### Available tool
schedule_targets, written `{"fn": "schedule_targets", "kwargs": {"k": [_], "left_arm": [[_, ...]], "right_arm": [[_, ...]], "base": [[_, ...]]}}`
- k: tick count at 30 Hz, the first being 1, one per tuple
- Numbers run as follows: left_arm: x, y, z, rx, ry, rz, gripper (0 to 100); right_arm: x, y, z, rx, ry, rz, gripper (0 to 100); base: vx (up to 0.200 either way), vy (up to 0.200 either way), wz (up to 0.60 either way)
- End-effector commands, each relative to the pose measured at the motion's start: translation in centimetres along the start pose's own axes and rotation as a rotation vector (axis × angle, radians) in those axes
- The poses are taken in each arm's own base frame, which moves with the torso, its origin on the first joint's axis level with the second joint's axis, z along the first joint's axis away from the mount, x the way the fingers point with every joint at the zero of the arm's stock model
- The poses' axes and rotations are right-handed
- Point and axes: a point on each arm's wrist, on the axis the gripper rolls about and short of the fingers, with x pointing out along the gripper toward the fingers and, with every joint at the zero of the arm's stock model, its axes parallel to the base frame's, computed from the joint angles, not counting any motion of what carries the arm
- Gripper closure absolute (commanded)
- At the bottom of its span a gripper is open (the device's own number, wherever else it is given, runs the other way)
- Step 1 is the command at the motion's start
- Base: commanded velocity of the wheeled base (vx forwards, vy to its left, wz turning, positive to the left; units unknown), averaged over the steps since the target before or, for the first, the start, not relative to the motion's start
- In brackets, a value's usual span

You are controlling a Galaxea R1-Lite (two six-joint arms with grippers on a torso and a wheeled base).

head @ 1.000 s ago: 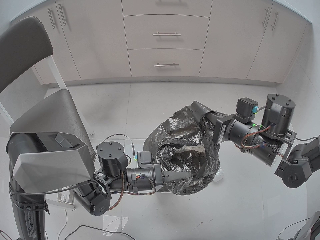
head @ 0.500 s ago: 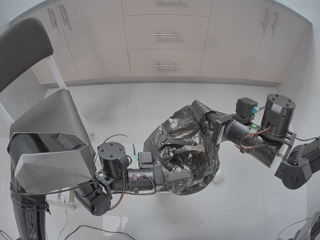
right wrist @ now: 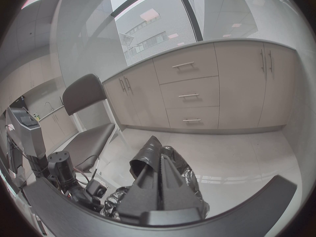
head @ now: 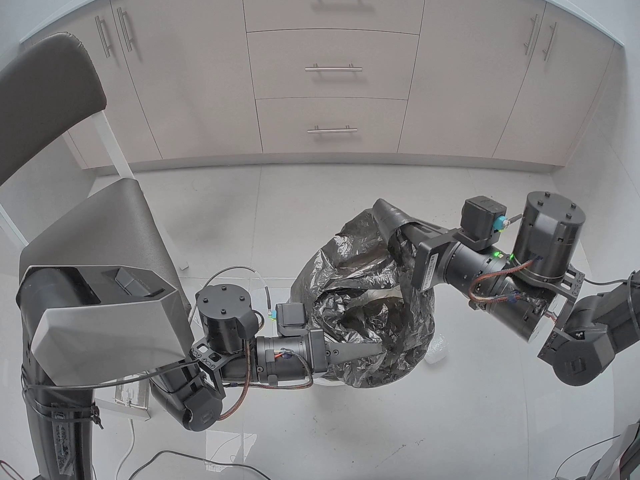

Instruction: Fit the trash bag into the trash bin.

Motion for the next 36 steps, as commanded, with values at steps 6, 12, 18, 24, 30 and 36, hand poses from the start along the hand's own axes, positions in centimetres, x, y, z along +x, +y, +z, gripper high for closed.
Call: {"fn": "schedule_targets", "kwargs": {"k": [6, 12, 18, 24, 30, 36], "left_arm": [[-2.1, 1.5, 0.9, -0.03, -0.055, 0.055, 100], [-3.1, 1.8, 1.5, -0.033, -0.083, 0.073, 100], [-4.5, 2.3, 1.5, -0.053, -0.107, 0.104, 100], [-5.1, 2.6, 1.8, -0.057, -0.123, 0.115, 100], [-6.0, 3.1, 2.3, -0.061, -0.151, 0.132, 100], [-6.0, 3.8, 2.2, -0.068, -0.147, 0.142, 100]], "right_arm": [[2.2, 0.0, -4.9, 0.021, 0.031, 0.004, 100], [3.4, 0.4, -7.0, 0.023, 0.004, 0.015, 100], [3.6, 0.6, -7.3, 0.027, 0.008, 0.021, 100], [4.4, 0.9, -7.4, 0.071, -0.016, 0.019, 100], [4.5, 1.3, -7.7, 0.073, -0.017, 0.027, 100], [4.4, 1.3, -9.0, 0.07, 0.021, 0.026, 100]], "base": [[0.0, 0.0, 0.0], [0.0, 0.0, 0.0], [0.0, 0.0, 0.0], [0.0, 0.0, 0.0], [0.0, 0.0, 0.0], [0.0, 0.0, 0.0]]}}
